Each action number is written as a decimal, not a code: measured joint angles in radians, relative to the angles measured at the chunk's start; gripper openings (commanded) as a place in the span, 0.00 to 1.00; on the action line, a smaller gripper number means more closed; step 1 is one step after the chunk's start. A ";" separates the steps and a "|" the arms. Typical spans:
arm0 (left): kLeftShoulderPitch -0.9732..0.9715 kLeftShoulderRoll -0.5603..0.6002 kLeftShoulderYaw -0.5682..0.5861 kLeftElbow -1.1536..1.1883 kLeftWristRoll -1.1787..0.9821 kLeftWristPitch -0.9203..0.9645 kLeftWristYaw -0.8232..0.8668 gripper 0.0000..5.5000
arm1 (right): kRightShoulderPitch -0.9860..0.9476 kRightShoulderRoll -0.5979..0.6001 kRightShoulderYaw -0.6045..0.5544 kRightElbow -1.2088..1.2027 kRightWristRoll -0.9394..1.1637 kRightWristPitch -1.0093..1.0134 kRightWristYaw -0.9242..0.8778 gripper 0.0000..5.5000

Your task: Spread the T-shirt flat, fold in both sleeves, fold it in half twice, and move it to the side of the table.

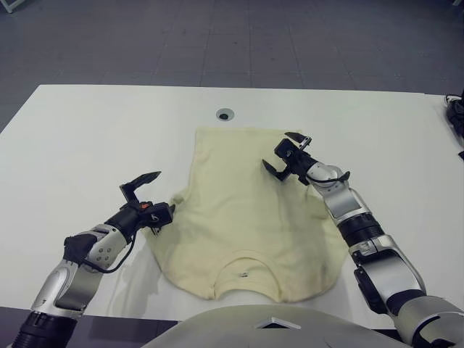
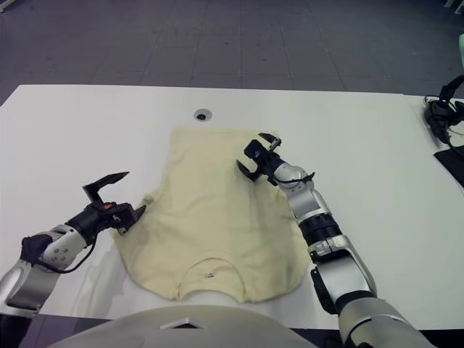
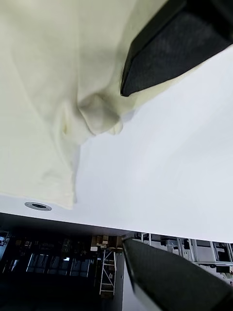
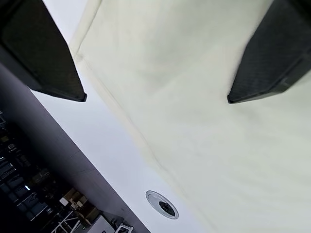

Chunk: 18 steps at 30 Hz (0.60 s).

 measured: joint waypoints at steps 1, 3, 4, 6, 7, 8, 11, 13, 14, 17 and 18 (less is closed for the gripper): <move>-0.001 0.002 0.002 0.005 0.003 0.000 0.004 0.98 | 0.000 -0.003 -0.001 0.000 -0.002 -0.002 -0.005 0.98; 0.000 0.002 0.003 0.007 0.009 0.000 0.011 0.98 | 0.003 -0.012 -0.003 0.001 -0.008 -0.010 -0.017 0.98; 0.000 0.002 0.003 0.006 0.015 0.000 0.013 0.98 | 0.006 -0.016 -0.006 0.001 -0.008 -0.016 -0.022 0.98; 0.003 0.002 0.004 0.002 0.016 0.005 0.013 0.98 | 0.012 -0.020 -0.014 0.000 -0.008 -0.021 -0.026 0.98; 0.006 0.002 0.005 -0.003 0.016 0.011 0.013 0.98 | 0.015 -0.022 -0.019 -0.002 -0.008 -0.024 -0.027 0.98; 0.009 0.002 0.006 -0.010 0.016 0.014 0.013 0.98 | 0.018 -0.023 -0.022 -0.004 -0.006 -0.027 -0.027 0.98; 0.021 0.002 0.010 -0.032 0.017 0.029 0.013 0.98 | 0.030 -0.024 -0.041 -0.018 0.000 -0.029 -0.024 0.98; 0.026 0.002 0.012 -0.042 0.017 0.039 0.010 0.98 | 0.040 -0.024 -0.053 -0.036 0.007 -0.028 -0.021 0.98; 0.029 0.002 0.014 -0.049 0.017 0.045 0.008 0.98 | 0.043 -0.024 -0.062 -0.047 0.016 -0.028 -0.018 0.98; 0.036 0.002 0.020 -0.066 0.017 0.058 -0.002 0.98 | 0.049 -0.026 -0.102 -0.124 0.052 -0.026 0.001 0.98; 0.037 0.002 0.021 -0.071 0.016 0.061 -0.007 0.98 | 0.054 -0.026 -0.114 -0.154 0.064 -0.020 0.010 0.98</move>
